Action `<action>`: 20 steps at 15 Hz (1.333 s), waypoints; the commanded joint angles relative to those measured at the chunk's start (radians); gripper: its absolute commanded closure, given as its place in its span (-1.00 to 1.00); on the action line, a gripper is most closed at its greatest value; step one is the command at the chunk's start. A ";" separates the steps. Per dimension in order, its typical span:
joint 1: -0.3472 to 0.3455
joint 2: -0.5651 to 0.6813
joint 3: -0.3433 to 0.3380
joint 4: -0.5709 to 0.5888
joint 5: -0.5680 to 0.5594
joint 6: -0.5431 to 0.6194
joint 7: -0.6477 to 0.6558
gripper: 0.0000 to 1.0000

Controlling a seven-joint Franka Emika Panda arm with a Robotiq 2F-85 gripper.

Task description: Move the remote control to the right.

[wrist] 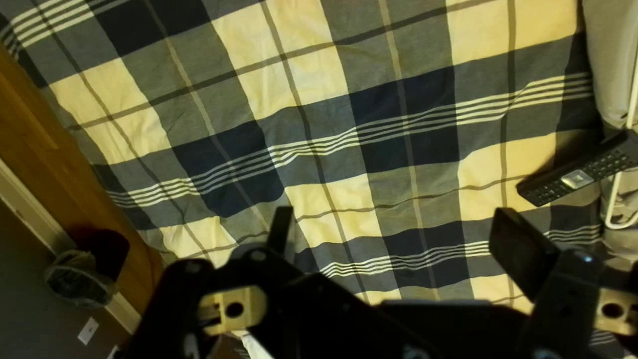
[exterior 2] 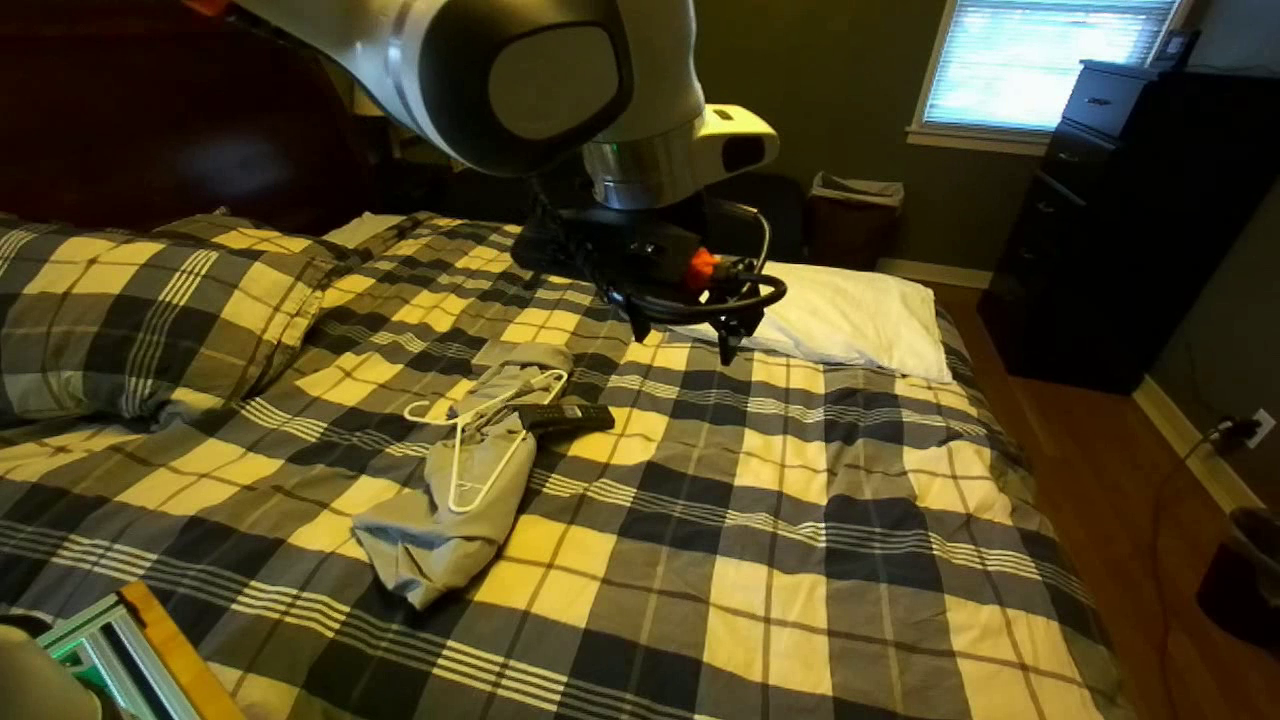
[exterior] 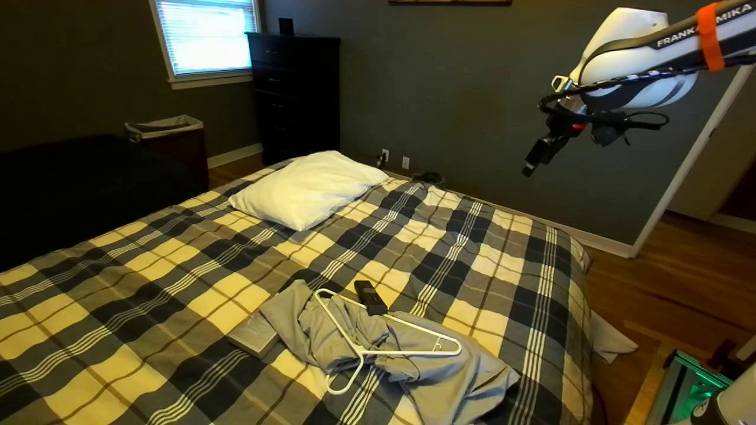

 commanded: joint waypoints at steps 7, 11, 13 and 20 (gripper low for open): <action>-0.003 0.587 0.164 0.573 0.337 -0.302 0.281 -1.00; 0.002 0.774 0.261 0.810 0.337 -0.497 0.273 -1.00; 0.001 0.714 0.263 0.722 0.312 -0.435 0.296 -1.00; -0.036 0.963 0.320 0.982 0.462 -0.571 0.324 -1.00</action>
